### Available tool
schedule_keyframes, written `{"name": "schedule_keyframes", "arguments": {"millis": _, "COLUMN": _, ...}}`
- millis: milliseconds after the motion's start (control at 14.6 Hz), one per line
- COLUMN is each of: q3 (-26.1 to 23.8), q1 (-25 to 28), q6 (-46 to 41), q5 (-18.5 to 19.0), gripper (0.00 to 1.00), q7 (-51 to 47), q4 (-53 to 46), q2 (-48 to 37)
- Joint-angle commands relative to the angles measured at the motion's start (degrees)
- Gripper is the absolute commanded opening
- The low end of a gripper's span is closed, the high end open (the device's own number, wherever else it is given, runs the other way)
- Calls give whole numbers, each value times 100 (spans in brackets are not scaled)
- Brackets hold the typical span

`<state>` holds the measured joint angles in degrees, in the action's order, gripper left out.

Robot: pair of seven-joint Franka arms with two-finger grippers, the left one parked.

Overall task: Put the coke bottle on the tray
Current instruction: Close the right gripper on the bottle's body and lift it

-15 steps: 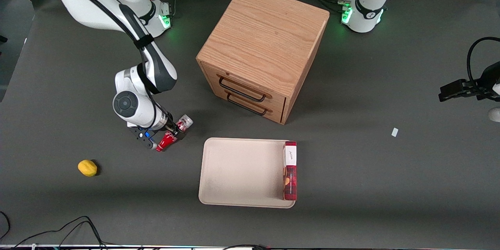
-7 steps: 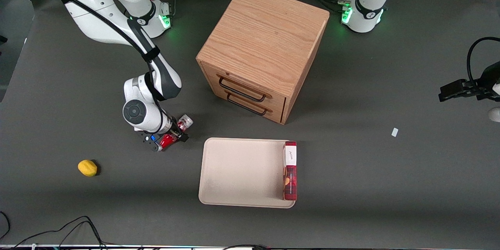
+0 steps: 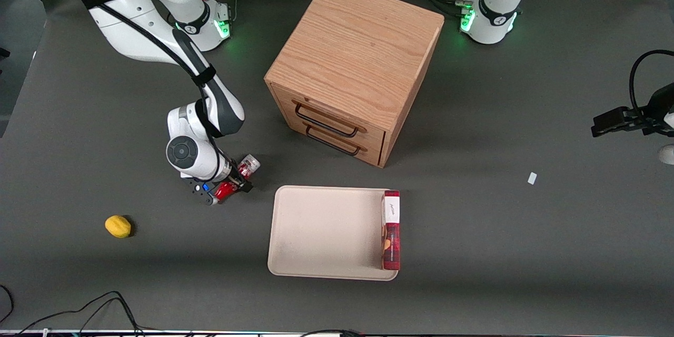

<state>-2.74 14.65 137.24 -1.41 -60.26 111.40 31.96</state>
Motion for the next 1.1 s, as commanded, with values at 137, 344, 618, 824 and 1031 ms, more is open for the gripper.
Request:
{"name": "schedule_keyframes", "arguments": {"millis": 137, "q3": -16, "q1": -15, "q6": 93, "q5": 132, "gripper": 21, "q7": -117, "q4": -30, "q2": 30}}
{"name": "schedule_keyframes", "arguments": {"millis": 344, "q3": -16, "q1": -6, "q6": 84, "q5": 132, "gripper": 7, "q7": -117, "q4": -48, "q2": 21}}
{"name": "schedule_keyframes", "arguments": {"millis": 618, "q3": -16, "q1": 11, "q6": -213, "q5": 167, "gripper": 5, "q7": -3, "q4": -205, "q2": -250}}
{"name": "schedule_keyframes", "arguments": {"millis": 824, "q3": -42, "q1": 3, "q6": -1248, "q5": 483, "gripper": 5, "q7": 127, "q4": -880, "q2": -427}}
{"name": "schedule_keyframes", "arguments": {"millis": 1031, "q3": -43, "q1": -33, "q6": -2330, "q5": 475, "gripper": 5, "q7": 777, "q4": -1820, "q2": -480}}
